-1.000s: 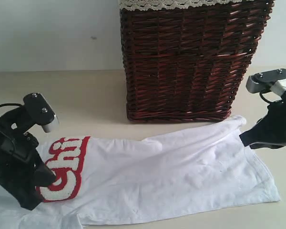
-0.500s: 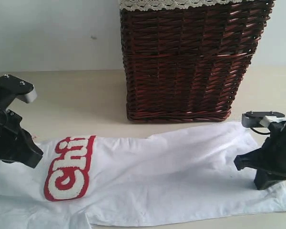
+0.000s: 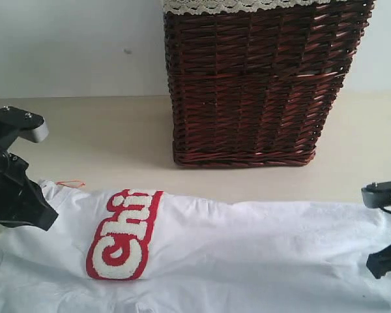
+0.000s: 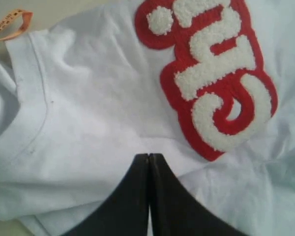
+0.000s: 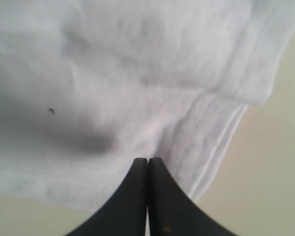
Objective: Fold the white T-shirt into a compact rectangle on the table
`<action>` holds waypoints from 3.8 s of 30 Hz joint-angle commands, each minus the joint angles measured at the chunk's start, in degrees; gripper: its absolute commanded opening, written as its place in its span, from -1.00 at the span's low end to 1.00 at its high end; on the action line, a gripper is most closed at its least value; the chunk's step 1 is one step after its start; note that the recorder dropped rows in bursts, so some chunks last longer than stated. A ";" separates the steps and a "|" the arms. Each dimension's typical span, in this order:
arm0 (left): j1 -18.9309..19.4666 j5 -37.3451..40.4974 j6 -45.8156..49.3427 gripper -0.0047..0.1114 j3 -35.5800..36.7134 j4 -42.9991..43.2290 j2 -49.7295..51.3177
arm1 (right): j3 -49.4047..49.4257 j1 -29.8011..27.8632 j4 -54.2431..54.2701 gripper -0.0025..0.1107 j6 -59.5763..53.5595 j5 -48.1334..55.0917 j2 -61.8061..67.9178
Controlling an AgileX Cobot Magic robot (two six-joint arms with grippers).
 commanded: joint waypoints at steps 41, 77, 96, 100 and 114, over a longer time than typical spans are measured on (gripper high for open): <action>11.60 -14.81 -12.64 -0.92 -0.71 1.49 20.90 | -3.70 -0.19 -5.43 -0.96 12.22 -32.22 12.74; 11.60 -0.60 -6.42 -0.92 1.44 0.60 7.94 | -3.58 -2.67 -10.23 -0.96 15.59 -43.17 11.66; 11.49 3.56 -0.09 -0.92 -1.87 -1.88 4.68 | -3.72 -5.74 -7.48 -0.96 15.70 -46.02 5.43; 8.78 4.77 3.74 -0.92 -0.76 -3.85 1.55 | -3.72 -4.71 -5.52 -0.96 15.46 -43.00 -3.12; -11.74 8.76 1.15 -0.92 6.73 -0.44 -12.02 | -3.72 -0.19 -4.13 -0.96 11.41 -26.31 -33.00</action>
